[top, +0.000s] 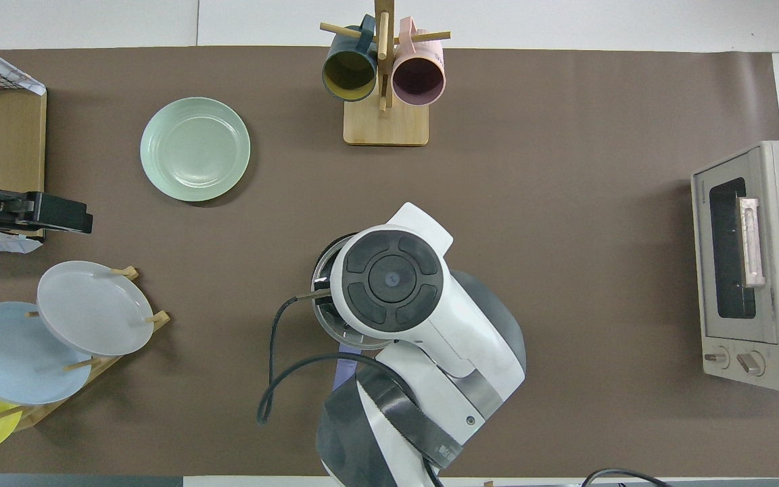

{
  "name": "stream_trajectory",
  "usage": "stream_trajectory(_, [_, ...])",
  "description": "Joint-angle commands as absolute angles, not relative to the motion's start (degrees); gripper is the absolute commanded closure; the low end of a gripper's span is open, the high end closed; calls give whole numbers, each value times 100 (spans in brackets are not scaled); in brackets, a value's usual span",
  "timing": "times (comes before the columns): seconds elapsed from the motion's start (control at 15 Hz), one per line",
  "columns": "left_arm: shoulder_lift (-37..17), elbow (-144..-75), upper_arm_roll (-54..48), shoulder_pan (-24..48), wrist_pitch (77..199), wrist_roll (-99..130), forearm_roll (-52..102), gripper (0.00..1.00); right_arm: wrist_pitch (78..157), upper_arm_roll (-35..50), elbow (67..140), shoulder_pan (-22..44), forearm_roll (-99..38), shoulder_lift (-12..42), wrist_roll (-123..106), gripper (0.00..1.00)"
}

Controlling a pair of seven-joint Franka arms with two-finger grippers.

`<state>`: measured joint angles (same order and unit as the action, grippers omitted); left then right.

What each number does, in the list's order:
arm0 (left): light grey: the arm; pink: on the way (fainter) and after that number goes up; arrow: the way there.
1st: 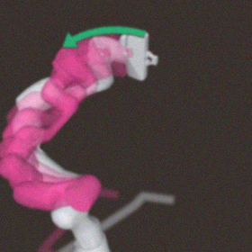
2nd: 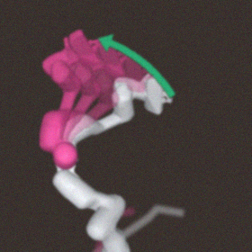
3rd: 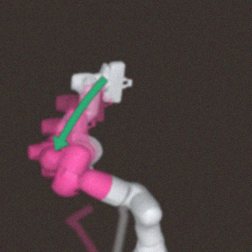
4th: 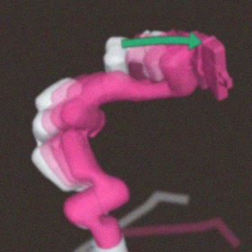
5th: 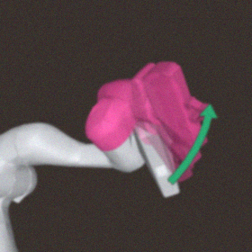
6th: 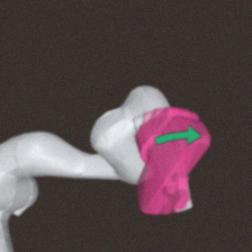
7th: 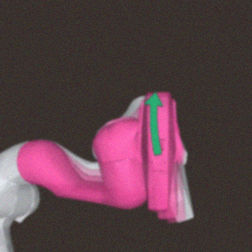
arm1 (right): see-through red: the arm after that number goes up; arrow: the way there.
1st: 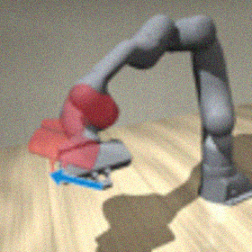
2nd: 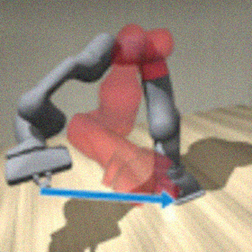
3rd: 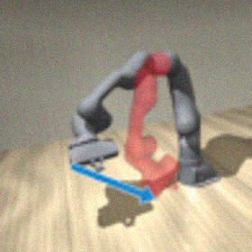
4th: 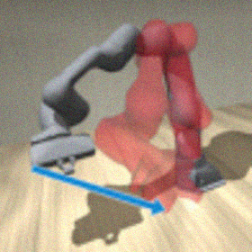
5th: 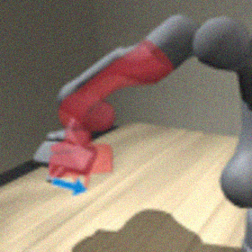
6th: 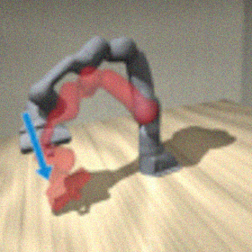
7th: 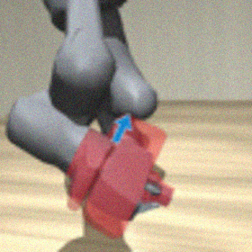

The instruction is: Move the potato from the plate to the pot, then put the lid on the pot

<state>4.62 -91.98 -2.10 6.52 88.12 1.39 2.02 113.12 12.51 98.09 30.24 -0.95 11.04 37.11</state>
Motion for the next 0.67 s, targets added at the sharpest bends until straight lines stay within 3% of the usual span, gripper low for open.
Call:
stream_trajectory(0.0, [316,-9008,-229,703,8613,211,18,0,11486,1239,9738,3146,-27,1265,3832,67])
stream_trajectory(0.6, [281,-9079,-185,747,8719,202,9,0,11787,1239,9835,3050,474,1556,3744,67])
